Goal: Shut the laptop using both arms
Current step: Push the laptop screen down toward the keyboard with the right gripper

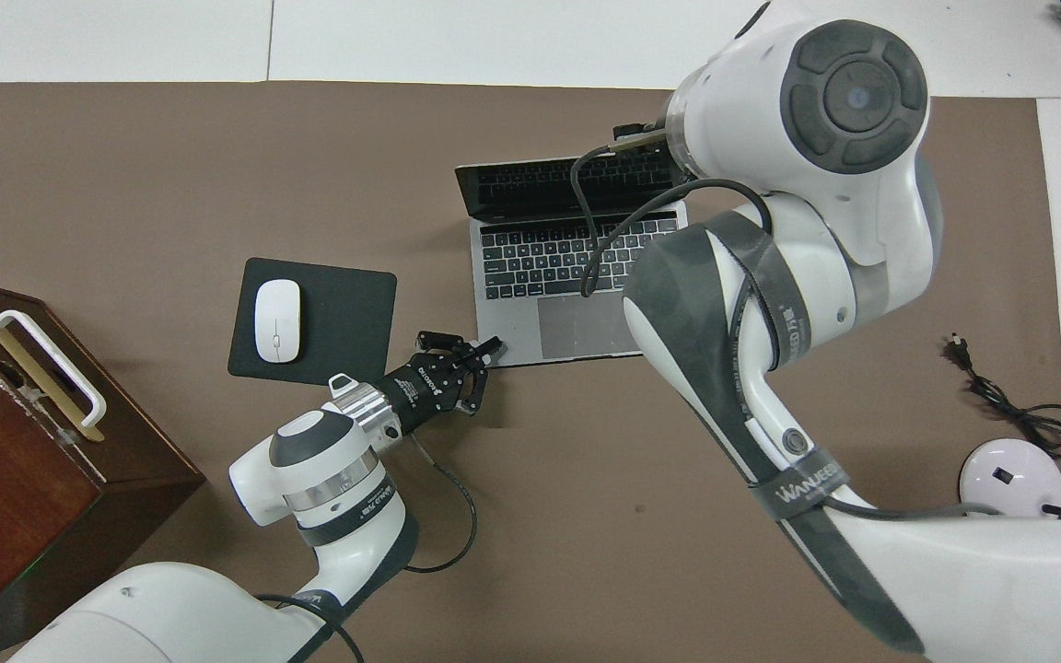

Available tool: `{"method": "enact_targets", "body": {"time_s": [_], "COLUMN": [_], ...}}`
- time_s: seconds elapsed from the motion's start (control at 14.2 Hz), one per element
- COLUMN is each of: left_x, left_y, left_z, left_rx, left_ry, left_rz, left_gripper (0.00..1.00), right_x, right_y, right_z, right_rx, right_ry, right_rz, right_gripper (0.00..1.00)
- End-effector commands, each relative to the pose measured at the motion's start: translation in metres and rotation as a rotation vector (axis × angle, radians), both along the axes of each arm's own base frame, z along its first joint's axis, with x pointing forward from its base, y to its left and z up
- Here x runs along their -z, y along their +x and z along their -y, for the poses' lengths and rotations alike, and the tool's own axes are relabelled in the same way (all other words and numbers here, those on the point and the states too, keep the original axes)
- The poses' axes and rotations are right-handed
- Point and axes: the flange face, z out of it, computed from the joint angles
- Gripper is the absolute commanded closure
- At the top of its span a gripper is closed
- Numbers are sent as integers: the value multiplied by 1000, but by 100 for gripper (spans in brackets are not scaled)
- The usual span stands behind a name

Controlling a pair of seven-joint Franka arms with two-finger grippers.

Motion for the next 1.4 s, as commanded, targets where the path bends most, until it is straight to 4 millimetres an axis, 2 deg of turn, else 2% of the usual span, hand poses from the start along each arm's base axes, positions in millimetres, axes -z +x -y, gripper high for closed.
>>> {"method": "enact_targets", "body": {"time_s": [0.0,0.28,0.98,1.33], "left_x": [10,13,15,15], "left_y": [-4,-4,-6,-6], "left_z": [6,6,6,7], "left_rx": [-3,-4,-4,-2], "left_ry": [33,42,60,59], "left_rz": [-12,-16,-24,-25], "left_gripper": [100,100,100,100], "right_x": [0,6,40,50], "right_y": [14,20,35,38], "right_z": [-8,-20,-27,-29], "right_rx": [9,-9,-26,-28], "right_ry": [-5,1,5,13], "right_rz": [46,69,103,109], "right_gripper": [100,100,100,100]}}
